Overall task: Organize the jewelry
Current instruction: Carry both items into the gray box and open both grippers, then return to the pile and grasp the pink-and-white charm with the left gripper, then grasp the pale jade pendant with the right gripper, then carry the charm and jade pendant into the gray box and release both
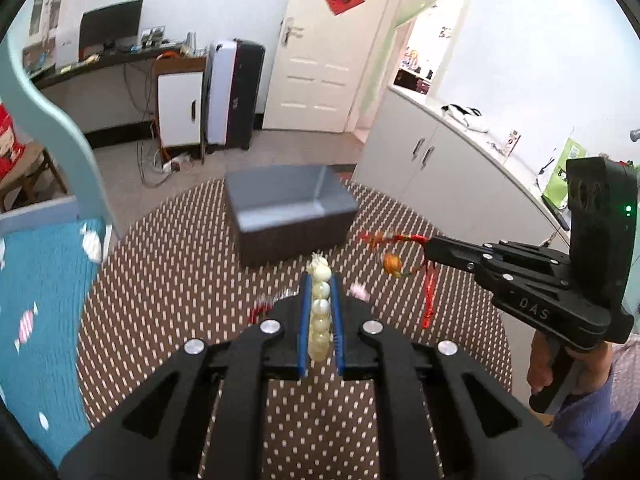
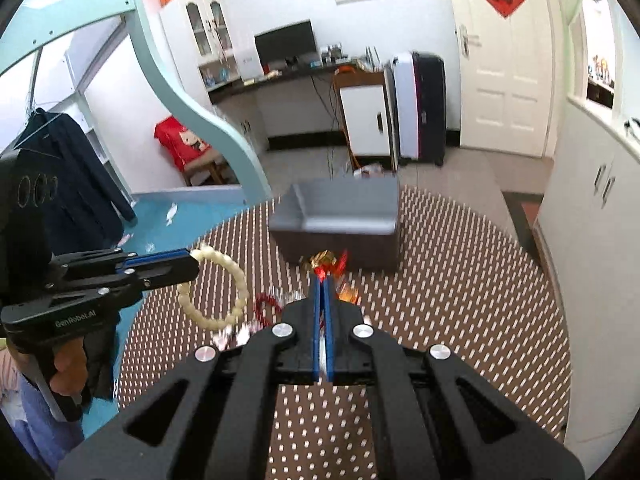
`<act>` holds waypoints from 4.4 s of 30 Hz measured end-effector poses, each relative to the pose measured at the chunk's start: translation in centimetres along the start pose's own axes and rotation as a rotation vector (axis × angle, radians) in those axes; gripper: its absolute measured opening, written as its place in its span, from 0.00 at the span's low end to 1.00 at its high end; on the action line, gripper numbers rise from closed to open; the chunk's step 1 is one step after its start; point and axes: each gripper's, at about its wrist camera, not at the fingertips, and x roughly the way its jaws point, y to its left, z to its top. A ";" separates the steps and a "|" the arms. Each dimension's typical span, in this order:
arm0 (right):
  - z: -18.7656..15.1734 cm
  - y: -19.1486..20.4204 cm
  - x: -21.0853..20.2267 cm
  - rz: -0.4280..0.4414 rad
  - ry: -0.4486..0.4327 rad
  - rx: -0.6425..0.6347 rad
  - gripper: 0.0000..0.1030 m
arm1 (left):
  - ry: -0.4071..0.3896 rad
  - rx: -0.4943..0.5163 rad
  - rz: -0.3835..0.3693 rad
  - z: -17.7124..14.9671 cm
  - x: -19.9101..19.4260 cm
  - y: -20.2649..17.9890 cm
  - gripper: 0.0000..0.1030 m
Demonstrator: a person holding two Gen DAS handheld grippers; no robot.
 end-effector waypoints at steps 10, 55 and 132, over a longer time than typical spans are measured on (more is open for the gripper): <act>6.3 -1.4 3.2 -0.041 -0.077 0.005 0.01 | -0.058 0.049 0.048 9.4 3.0 0.2 0.10; -1.1 -0.7 2.1 -0.158 -0.061 -0.019 0.58 | -0.040 -0.015 0.381 -3.4 1.9 4.1 0.85; 2.4 -0.7 5.0 -0.058 -0.017 -0.031 0.20 | 0.019 -0.043 0.069 3.1 7.1 3.2 0.15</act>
